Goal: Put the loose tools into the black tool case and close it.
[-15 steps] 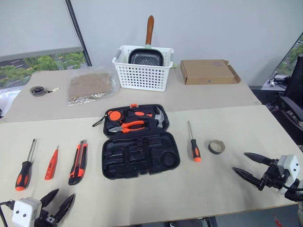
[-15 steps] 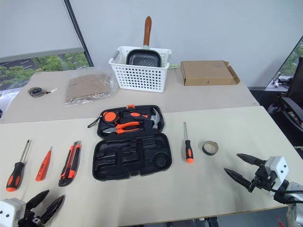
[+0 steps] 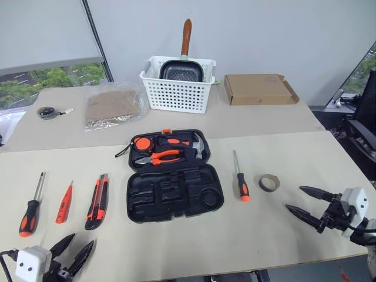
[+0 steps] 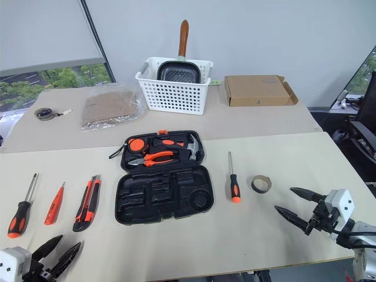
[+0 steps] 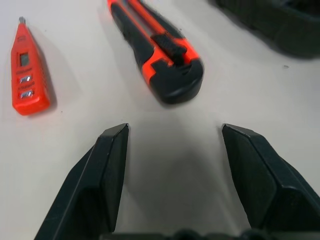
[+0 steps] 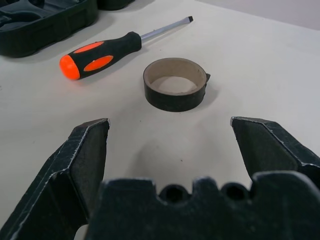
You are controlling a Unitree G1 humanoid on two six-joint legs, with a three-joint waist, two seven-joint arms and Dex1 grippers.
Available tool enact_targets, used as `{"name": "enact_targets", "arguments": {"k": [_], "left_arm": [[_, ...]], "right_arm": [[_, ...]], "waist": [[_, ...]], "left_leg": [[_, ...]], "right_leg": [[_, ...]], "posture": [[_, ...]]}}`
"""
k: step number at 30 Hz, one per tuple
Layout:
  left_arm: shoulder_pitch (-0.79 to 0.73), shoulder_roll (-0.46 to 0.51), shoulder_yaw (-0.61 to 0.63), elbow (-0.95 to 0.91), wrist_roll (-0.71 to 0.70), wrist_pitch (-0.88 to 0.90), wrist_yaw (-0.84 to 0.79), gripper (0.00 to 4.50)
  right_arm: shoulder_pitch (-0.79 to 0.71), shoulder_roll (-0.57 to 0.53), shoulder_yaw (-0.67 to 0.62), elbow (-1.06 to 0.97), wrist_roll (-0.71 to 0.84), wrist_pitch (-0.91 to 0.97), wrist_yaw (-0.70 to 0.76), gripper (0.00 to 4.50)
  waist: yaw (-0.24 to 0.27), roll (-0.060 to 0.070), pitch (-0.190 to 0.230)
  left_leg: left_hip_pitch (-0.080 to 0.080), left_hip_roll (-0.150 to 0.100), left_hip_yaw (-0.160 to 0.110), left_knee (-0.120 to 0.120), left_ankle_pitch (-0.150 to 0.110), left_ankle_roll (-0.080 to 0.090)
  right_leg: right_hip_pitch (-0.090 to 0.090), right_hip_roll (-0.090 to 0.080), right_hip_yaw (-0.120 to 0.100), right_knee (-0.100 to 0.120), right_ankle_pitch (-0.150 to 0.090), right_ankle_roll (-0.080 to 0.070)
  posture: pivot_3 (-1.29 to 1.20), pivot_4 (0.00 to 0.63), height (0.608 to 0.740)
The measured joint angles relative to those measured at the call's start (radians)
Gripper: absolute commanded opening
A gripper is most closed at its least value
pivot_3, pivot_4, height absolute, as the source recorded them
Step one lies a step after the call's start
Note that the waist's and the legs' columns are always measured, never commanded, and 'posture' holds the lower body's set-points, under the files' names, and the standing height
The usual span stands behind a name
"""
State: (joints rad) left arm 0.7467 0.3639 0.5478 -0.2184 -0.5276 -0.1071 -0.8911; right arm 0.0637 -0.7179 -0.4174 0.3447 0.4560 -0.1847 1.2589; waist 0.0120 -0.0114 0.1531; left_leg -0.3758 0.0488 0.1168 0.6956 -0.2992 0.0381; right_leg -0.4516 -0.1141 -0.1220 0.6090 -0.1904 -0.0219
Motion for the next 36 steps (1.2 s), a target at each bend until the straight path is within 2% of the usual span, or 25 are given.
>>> {"name": "enact_targets", "arguments": {"k": [6,11,16,18,25,29,36], "left_arm": [[-0.048,0.002,0.081,-0.003,-0.165,0.040,0.015,3.16],[-0.207,0.006,0.191,0.028,-0.222,0.112,0.250,3.16],[-0.310,0.087,0.261,0.092,-0.204,0.224,0.471,3.16],[-0.320,0.121,0.264,0.114,-0.181,0.261,0.513,3.16],[-0.359,0.175,0.236,0.137,-0.117,0.410,0.588,3.16],[-0.378,0.172,0.197,0.111,-0.098,0.486,0.624,3.16],[-0.385,0.172,0.195,0.113,-0.070,0.551,0.647,3.16]], "right_arm": [[-0.072,-0.002,0.012,-0.053,0.039,0.043,0.014,4.46],[-0.186,0.000,0.091,-0.205,0.091,0.148,0.018,4.46],[-0.287,0.009,0.186,-0.329,0.151,0.254,0.038,4.46],[-0.319,0.012,0.216,-0.355,0.157,0.279,0.050,4.46],[-0.442,0.012,0.312,-0.406,0.172,0.343,0.123,4.46],[-0.490,0.015,0.347,-0.462,0.194,0.401,0.123,4.46],[-0.493,0.017,0.360,-0.474,0.194,0.415,0.118,4.46]], "waist": [[-0.002,0.001,0.000],[-0.001,0.001,-0.001],[0.000,-0.003,-0.001],[0.001,-0.003,-0.001],[0.003,-0.003,-0.001],[0.002,-0.004,-0.001],[0.002,-0.004,-0.002]], "left_leg": [[0.000,0.000,0.000,0.000,0.000,0.000],[0.004,0.001,-0.001,0.000,0.004,0.003],[0.005,0.000,-0.002,0.000,0.005,0.007],[0.005,0.000,-0.001,0.000,0.004,0.008],[0.004,0.000,0.000,0.000,0.002,0.008],[0.004,0.000,0.000,0.000,-0.002,-0.001],[0.004,0.000,0.000,0.000,-0.001,-0.001]], "right_leg": [[0.003,0.001,0.000,0.002,0.000,0.000],[0.008,0.002,-0.001,0.003,0.004,0.006],[0.010,0.001,-0.001,0.001,0.004,0.006],[0.010,0.001,-0.001,0.001,0.004,0.006],[0.010,0.000,-0.001,0.000,0.004,0.005],[0.009,0.000,-0.001,0.001,0.004,0.005],[0.009,0.000,-0.001,0.001,0.004,0.005]], "posture": [[0.00,0.150,0.700],[0.00,0.150,0.700],[0.00,0.150,0.700],[0.00,0.150,0.700],[0.00,0.150,0.700],[0.00,0.150,0.700],[0.00,0.150,0.700]]}}
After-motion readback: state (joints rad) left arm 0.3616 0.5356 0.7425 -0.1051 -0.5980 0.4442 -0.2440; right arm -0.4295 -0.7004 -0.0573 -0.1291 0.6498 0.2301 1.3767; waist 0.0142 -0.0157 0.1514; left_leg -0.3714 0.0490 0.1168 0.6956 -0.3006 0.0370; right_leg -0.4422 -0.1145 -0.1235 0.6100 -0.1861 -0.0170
